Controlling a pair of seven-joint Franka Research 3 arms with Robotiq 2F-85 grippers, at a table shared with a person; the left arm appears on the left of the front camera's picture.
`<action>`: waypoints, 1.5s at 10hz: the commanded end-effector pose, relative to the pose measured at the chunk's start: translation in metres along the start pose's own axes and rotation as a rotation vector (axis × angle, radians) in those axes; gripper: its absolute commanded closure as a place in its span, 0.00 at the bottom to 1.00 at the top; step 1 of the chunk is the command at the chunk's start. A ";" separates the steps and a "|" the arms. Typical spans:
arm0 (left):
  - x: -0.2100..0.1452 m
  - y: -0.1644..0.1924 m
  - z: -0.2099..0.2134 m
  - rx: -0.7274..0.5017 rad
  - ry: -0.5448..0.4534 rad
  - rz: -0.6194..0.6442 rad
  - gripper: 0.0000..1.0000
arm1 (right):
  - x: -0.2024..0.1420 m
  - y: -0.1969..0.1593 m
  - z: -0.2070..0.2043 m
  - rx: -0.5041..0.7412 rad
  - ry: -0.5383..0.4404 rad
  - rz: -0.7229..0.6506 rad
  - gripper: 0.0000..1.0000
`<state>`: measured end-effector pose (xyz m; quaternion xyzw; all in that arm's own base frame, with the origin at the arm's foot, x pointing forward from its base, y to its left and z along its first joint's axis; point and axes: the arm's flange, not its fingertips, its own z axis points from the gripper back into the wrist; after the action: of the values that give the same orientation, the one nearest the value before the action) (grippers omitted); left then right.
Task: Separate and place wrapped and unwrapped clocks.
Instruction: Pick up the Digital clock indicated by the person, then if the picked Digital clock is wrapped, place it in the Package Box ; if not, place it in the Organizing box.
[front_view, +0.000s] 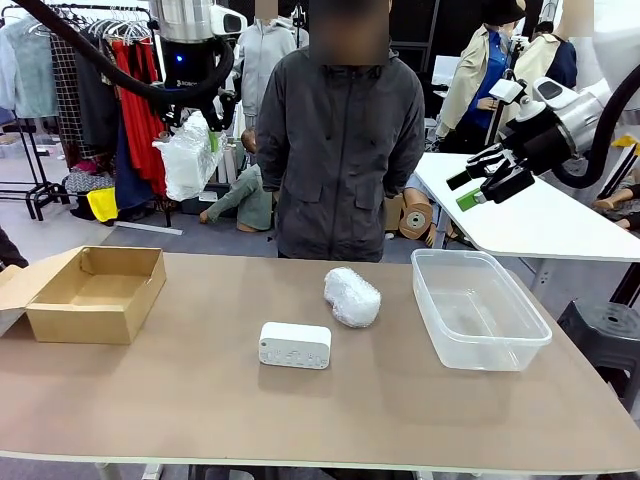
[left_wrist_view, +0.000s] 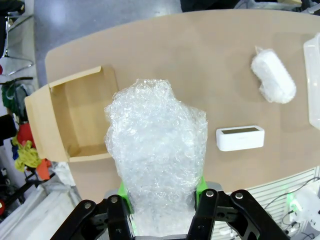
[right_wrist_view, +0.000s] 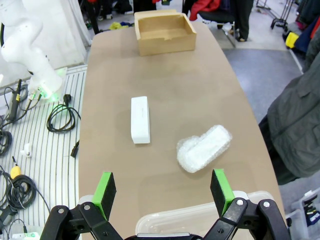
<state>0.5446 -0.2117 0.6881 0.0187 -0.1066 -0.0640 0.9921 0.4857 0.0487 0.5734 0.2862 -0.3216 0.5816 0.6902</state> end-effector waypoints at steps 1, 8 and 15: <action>-0.002 0.002 0.006 0.003 -0.009 0.012 1.00 | 0.001 0.001 0.000 0.002 -0.009 0.003 0.00; -0.002 0.002 0.006 0.003 -0.009 0.012 1.00 | 0.001 0.001 0.000 0.002 -0.009 0.003 0.00; -0.027 0.075 -0.040 0.100 0.113 0.031 1.00 | 0.001 0.001 0.000 0.002 -0.009 0.003 0.00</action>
<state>0.5444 -0.1471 0.6602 0.0683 -0.0438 -0.0291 0.9963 0.4857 0.0486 0.5734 0.2862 -0.3215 0.5815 0.6903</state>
